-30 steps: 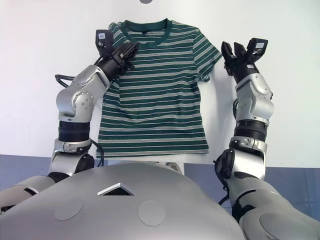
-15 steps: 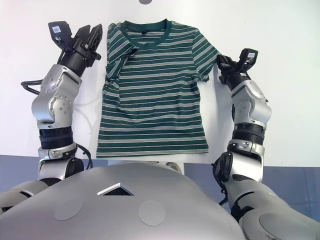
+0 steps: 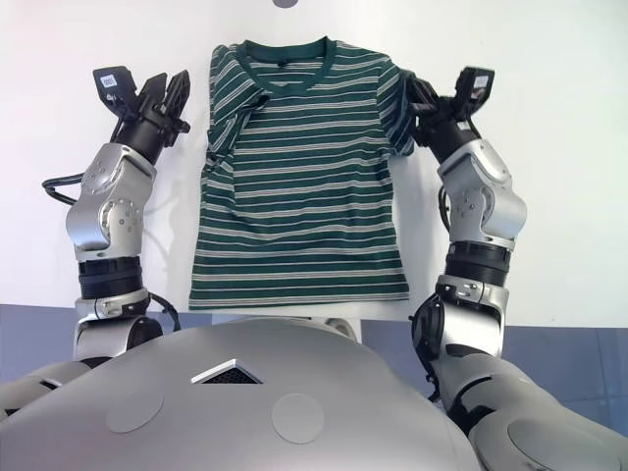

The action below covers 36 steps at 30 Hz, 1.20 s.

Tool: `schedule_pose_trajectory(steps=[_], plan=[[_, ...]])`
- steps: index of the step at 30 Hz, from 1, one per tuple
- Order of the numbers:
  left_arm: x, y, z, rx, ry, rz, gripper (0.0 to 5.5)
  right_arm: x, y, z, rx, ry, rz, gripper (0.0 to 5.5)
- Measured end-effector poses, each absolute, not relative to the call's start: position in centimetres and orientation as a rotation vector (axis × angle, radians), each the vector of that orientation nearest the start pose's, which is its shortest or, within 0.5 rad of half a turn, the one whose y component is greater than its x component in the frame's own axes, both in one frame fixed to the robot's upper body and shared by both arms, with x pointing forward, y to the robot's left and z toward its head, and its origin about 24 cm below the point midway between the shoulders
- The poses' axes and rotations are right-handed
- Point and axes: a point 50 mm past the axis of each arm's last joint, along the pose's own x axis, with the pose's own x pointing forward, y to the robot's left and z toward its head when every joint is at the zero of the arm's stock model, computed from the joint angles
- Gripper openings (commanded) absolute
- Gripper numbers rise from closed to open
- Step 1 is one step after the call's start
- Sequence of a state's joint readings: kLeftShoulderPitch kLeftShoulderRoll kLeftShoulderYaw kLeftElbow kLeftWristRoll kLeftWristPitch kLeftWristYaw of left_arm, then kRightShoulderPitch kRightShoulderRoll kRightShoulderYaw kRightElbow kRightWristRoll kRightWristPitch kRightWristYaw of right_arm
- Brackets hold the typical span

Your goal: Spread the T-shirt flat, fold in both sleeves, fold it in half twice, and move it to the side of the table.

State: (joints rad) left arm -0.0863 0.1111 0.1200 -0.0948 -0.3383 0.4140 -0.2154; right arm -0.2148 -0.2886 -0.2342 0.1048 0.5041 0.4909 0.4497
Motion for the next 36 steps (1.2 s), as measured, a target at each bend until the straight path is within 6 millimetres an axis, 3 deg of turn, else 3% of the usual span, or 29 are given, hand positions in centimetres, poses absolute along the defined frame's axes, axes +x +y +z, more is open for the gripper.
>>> schedule_pose_trajectory(steps=[4,8,19,25,29,32,34,36], plan=[[26.6,17.5,5.3,-0.218,0.182,-0.195,2.20,29.7,-19.1,7.0,0.292,0.242,0.429,0.02],[26.6,17.2,5.2,-0.221,0.180,-0.209,2.20,30.7,-16.8,6.0,0.166,0.333,0.478,0.02],[26.4,17.1,4.9,-0.223,0.190,-0.211,2.20,29.2,-13.9,3.9,-0.003,0.391,0.639,0.02],[26.4,17.1,4.9,-0.222,0.190,-0.220,2.20,28.8,-13.2,3.8,-0.007,0.368,0.681,1.09],[26.2,16.7,5.0,-0.202,0.194,-0.288,3.02,28.1,-12.8,5.0,-0.019,0.339,0.793,2.01],[25.8,17.7,6.2,-0.074,0.148,-0.415,3.40,26.2,-14.1,7.6,-0.057,0.259,0.934,2.44],[25.1,19.3,7.9,0.156,0.094,-0.597,3.73,24.9,-17.6,9.7,-0.223,0.222,0.981,2.83],[23.4,21.3,8.5,0.382,0.134,-0.820,4.15,22.3,-21.4,10.0,-0.442,0.306,1.082,3.27]])
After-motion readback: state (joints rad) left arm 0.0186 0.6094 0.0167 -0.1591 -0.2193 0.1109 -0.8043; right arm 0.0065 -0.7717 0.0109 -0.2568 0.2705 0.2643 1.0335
